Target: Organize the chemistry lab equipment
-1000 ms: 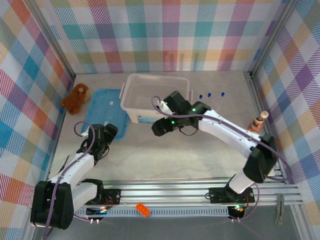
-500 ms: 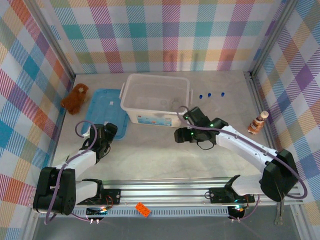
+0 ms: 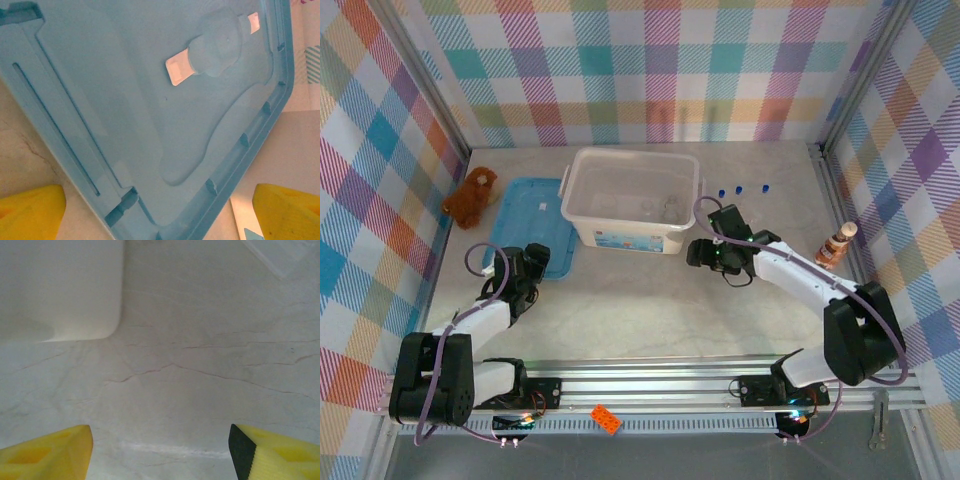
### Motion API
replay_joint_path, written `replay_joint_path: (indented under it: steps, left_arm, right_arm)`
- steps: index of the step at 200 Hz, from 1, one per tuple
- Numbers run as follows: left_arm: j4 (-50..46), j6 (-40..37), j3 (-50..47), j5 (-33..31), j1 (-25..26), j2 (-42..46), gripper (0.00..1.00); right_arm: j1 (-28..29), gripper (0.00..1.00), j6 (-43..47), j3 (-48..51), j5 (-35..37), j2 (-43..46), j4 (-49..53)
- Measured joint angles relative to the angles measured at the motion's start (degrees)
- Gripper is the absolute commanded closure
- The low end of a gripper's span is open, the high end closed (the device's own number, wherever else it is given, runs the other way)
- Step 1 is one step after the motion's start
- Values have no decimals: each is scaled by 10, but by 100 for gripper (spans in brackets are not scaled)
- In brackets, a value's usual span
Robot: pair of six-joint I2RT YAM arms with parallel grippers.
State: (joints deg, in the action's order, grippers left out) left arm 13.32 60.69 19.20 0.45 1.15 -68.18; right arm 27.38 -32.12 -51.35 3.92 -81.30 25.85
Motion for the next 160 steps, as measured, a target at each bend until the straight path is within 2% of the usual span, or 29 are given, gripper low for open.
replay_joint_path:
  steps: [160]
  left_arm:
    - [3,-8,0,16,-2,23,4]
  right_arm:
    - [-80,29,-37,24,-42,-94,-163]
